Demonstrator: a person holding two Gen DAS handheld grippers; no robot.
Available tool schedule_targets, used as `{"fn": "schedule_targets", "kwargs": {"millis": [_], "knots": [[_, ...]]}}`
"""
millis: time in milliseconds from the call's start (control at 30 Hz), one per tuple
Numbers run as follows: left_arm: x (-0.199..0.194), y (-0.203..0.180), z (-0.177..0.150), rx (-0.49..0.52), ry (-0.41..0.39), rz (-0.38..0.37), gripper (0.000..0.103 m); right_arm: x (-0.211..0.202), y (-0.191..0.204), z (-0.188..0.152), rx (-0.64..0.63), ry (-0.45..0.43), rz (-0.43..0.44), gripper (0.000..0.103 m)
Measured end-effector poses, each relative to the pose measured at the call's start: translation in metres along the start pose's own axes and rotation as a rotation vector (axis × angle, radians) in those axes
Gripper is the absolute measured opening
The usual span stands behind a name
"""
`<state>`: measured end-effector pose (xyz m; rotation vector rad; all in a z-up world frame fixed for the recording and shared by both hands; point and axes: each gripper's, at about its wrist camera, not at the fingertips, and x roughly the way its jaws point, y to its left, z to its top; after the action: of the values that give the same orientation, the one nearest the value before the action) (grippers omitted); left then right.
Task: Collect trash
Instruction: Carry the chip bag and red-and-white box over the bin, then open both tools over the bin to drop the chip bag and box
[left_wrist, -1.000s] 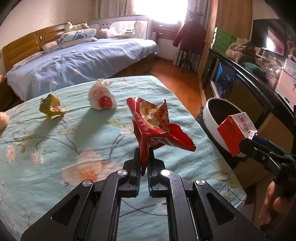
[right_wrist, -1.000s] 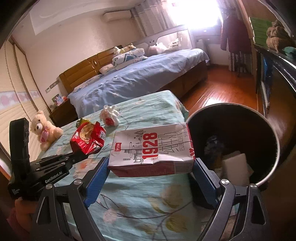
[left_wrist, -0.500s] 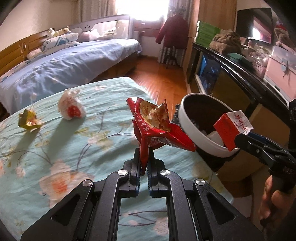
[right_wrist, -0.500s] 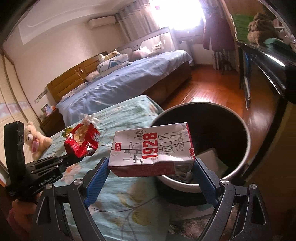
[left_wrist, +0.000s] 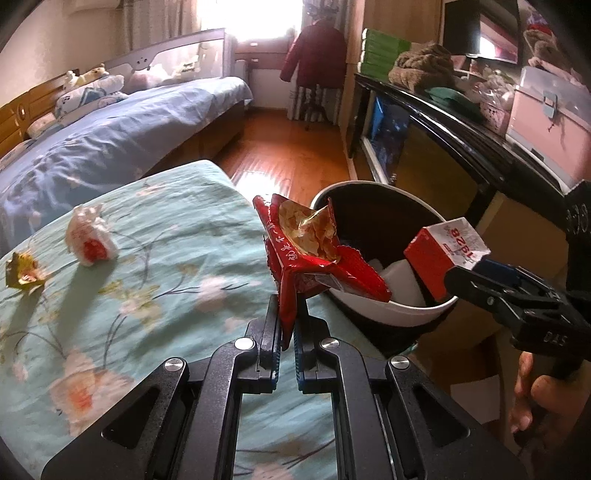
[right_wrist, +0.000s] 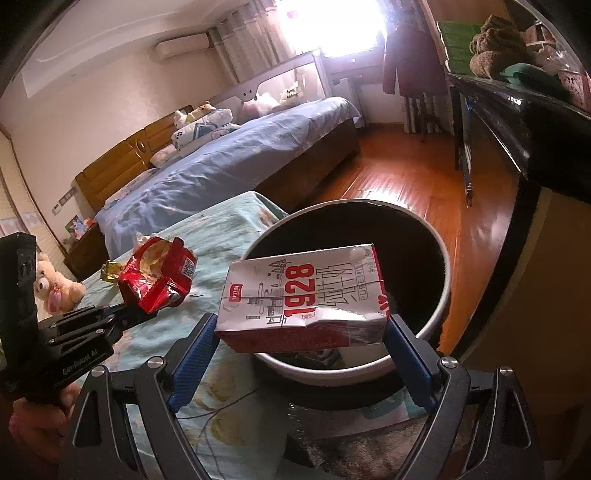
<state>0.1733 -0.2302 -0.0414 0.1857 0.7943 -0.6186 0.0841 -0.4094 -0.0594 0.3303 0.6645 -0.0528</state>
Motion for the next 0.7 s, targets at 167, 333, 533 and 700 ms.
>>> {"fn": "schedule_targets", "kwargs": {"millis": [167, 333, 533, 700], "knots": [[0.008, -0.011, 0.006, 0.021, 0.013, -0.021, 0.005, 0.005, -0.008, 0.004, -0.004, 0.01, -0.011, 0.09], [0.018, -0.021, 0.014, 0.036, 0.028, -0.035, 0.005, 0.009, -0.015, 0.01, -0.005, 0.018, -0.023, 0.09], [0.029, -0.031, 0.023, 0.061, 0.046, -0.05, 0.005, 0.017, -0.021, 0.017, 0.002, 0.027, -0.032, 0.09], [0.038, -0.035, 0.029, 0.074, 0.063, -0.063, 0.006, 0.022, -0.028, 0.019, 0.013, 0.04, -0.031, 0.09]]}}
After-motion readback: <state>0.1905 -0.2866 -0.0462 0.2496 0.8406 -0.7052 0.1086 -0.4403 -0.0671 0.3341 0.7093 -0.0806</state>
